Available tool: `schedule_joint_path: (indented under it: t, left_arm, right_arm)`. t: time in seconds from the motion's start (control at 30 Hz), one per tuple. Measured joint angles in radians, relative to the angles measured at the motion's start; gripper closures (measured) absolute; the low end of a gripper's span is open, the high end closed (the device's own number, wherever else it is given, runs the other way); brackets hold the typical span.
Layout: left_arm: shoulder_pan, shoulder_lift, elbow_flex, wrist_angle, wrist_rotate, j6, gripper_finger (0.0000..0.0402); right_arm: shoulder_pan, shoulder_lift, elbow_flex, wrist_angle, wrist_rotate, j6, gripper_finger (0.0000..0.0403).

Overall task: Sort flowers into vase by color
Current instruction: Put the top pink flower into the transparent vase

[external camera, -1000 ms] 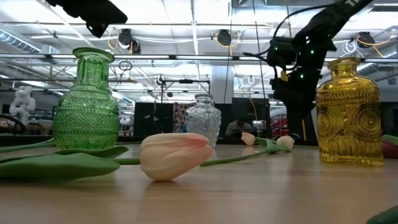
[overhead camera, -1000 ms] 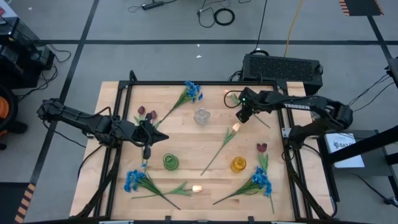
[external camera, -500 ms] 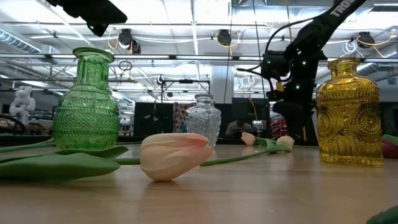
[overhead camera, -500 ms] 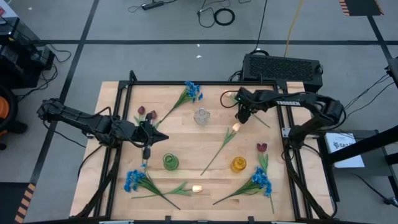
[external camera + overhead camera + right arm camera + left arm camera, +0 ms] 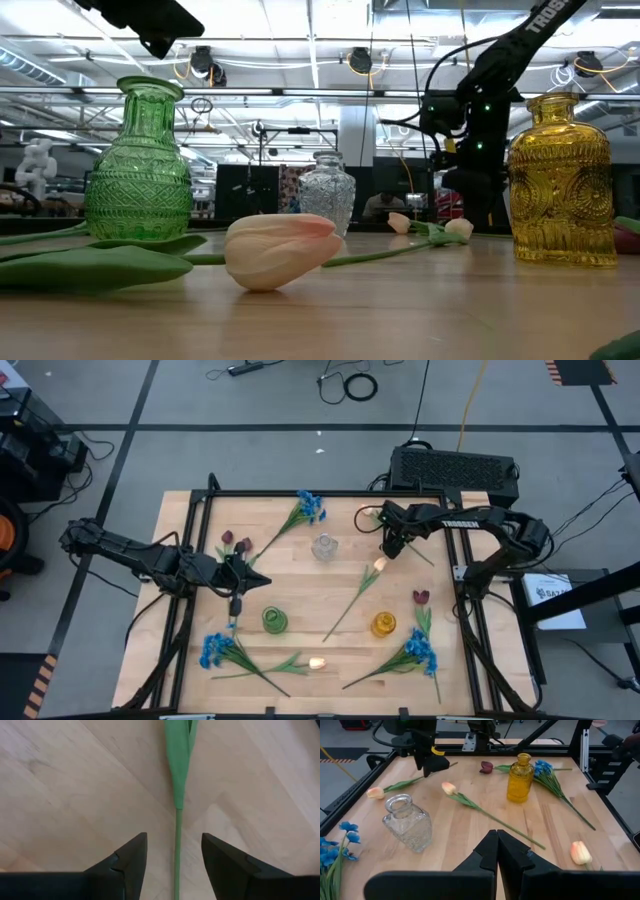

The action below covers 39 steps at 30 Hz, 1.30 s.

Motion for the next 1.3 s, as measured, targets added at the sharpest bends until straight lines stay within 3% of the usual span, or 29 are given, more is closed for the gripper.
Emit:
schedule_joint_path:
  t: [0.47,1.0,1.3]
  left_arm:
    - [0.000,0.000,0.000,0.001,0.006,-0.001,0.0391]
    - [0.000,0.000,0.000,0.000,0.009,-0.001,0.0391]
    - [0.000,0.000,0.000,0.000,0.010,-0.001,0.0391]
  right_arm:
    - [-0.004,0.084,0.003,0.016,-0.011,0.004,0.0247]
    - [-0.043,0.087,0.002,0.014,-0.088,-0.027,0.0393]
    - [-0.045,0.047,-0.005,-0.020,-0.079,-0.021,0.0401]
